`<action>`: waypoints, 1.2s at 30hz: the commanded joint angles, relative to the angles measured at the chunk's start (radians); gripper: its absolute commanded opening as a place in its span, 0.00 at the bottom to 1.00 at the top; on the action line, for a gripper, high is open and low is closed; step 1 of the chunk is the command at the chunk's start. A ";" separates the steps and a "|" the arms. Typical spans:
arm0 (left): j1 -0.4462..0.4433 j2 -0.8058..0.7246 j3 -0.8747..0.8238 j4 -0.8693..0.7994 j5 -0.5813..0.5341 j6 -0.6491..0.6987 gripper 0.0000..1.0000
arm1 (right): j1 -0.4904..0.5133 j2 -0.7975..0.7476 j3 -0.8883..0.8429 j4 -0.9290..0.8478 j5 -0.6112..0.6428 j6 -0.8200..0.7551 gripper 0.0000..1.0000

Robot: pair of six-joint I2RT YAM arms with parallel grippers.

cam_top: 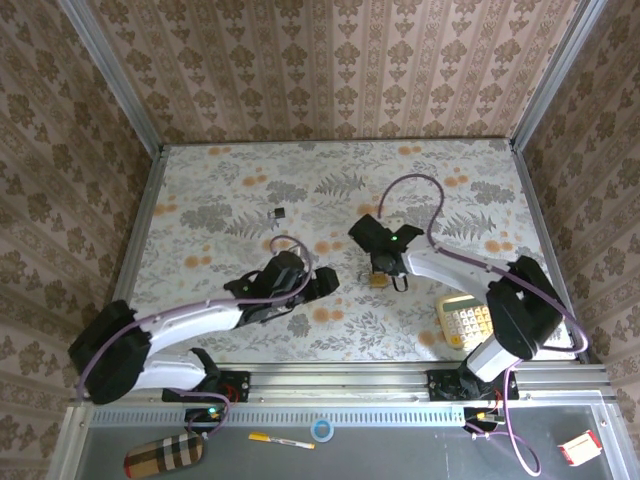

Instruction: Unlock with the key

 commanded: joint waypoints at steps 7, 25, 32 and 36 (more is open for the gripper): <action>-0.016 0.300 0.394 -0.333 0.047 0.261 0.54 | -0.095 -0.283 -0.180 0.021 -0.114 -0.060 0.00; -0.028 0.633 0.729 -0.556 0.010 0.411 0.40 | -0.116 -0.477 -0.286 -0.011 -0.182 -0.079 0.00; -0.034 0.711 0.806 -0.632 -0.028 0.436 0.37 | -0.116 -0.525 -0.302 -0.025 -0.191 -0.081 0.00; -0.040 0.750 0.825 -0.643 -0.052 0.447 0.37 | -0.116 -0.547 -0.313 -0.024 -0.200 -0.084 0.00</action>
